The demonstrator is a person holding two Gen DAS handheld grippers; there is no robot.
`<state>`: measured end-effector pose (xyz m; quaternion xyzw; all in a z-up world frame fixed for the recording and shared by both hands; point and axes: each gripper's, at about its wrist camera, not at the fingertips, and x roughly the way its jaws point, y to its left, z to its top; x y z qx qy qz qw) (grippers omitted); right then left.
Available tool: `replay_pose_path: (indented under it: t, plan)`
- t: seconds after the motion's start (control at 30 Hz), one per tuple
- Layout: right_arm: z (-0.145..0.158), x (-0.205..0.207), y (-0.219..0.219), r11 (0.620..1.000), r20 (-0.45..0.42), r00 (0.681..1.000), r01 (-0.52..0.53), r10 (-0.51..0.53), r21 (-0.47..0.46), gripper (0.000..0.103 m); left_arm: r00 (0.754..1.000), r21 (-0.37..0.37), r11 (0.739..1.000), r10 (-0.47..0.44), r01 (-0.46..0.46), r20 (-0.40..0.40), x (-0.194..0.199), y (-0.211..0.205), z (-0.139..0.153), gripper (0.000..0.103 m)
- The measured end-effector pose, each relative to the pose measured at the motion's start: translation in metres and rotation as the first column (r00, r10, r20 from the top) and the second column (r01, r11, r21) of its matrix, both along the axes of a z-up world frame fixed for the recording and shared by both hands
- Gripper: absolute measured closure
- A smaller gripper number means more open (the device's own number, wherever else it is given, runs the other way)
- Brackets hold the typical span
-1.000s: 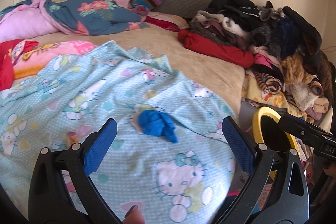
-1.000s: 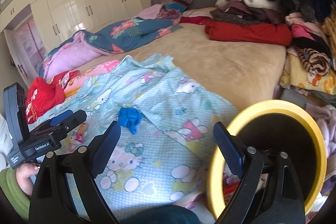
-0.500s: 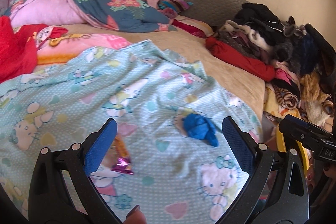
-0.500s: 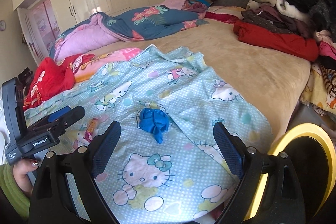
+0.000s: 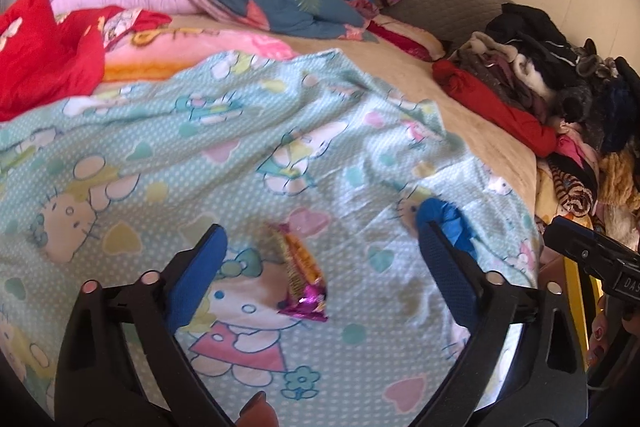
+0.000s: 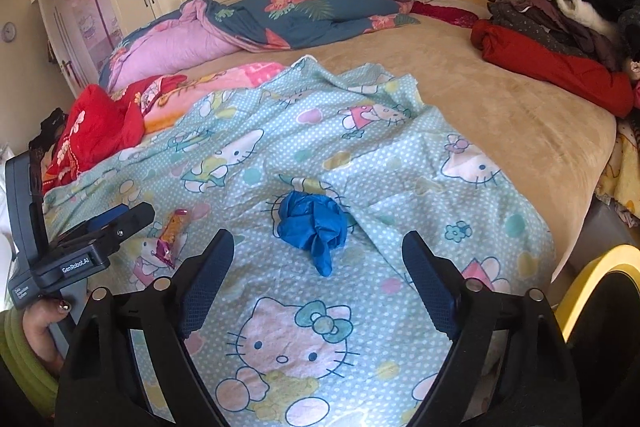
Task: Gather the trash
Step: 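Grasp the blue glove with the right tool while the left grasps the small wrapper, then carry the glove and small wrapper over the yellow bin and open both tools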
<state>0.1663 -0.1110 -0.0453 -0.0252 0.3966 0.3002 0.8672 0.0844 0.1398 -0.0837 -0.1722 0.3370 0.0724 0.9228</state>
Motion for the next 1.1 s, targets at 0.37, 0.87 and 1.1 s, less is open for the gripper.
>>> replay_pose_path:
  t: [0.37,0.87,1.1]
  plan:
    - [-0.025,0.006,0.021,0.999,-0.053,0.998,-0.040,0.038,-0.036,0.024,0.999,-0.034,0.999,0.010,-0.012,-0.036,0.001,0.006,-0.015,0.026]
    - [-0.064,0.031,0.043,0.992,-0.141,0.989,-0.068,0.053,-0.105,0.060,0.996,-0.051,0.999,0.000,-0.005,-0.088,0.006,0.008,-0.031,0.051]
    - [-0.077,0.039,0.039,0.991,-0.167,0.985,-0.057,0.037,-0.119,0.095,0.993,-0.062,0.998,-0.015,0.007,-0.118,0.007,0.006,-0.040,0.067]
